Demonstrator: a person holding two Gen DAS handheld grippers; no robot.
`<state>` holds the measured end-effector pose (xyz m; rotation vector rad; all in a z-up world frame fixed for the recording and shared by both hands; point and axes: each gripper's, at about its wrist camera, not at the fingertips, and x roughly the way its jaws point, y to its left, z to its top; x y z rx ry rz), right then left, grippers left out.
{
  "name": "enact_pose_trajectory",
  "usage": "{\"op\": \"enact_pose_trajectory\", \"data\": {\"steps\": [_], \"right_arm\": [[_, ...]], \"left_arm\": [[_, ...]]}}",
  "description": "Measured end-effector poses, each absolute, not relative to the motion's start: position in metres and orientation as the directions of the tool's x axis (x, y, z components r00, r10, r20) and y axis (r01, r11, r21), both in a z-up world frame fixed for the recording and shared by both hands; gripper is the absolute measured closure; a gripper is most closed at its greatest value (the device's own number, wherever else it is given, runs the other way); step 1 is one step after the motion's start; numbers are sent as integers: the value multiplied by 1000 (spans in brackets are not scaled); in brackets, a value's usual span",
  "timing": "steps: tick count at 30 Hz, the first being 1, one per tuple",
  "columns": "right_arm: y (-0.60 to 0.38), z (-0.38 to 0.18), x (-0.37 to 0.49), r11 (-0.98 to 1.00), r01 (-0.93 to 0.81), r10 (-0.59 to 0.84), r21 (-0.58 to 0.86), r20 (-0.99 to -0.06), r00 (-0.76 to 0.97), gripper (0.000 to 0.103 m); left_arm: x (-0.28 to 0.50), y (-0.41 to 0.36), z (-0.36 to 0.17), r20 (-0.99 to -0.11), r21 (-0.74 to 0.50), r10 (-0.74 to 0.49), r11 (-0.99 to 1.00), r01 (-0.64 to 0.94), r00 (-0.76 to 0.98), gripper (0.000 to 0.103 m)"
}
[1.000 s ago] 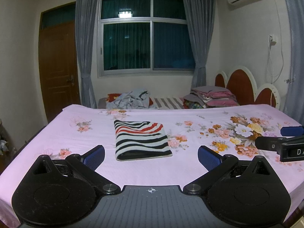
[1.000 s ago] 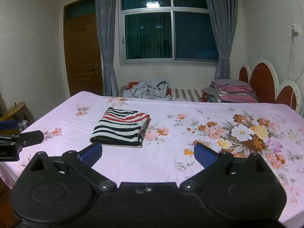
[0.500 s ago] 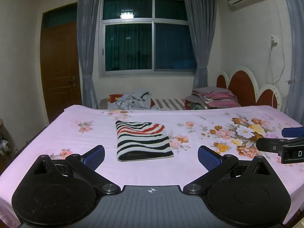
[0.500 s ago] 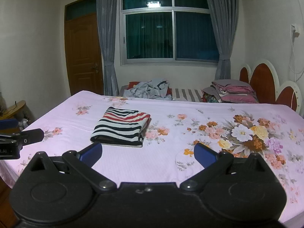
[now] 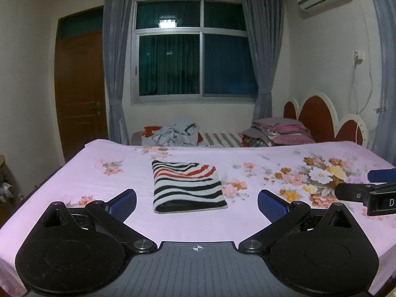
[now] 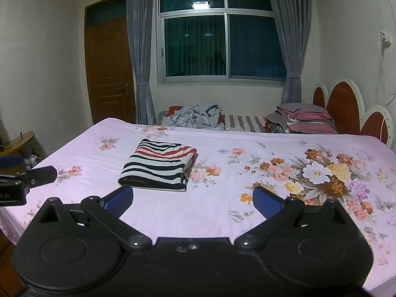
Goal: Fold small clothes
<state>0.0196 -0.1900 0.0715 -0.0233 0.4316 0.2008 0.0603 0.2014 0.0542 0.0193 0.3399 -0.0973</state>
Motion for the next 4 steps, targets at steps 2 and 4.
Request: {"op": "enact_pose_trajectory", "data": {"steps": [2,4], "right_arm": [[-190,72,20,980,-200,191,22,-417,889,0],[-190,71,20,980,-197,187,19,-418,889,0]], "left_arm": [[60,201,54,-332,5,-97,995,104,938,0],[59,199,54,-333,14,-96,994,107,938,0]]}}
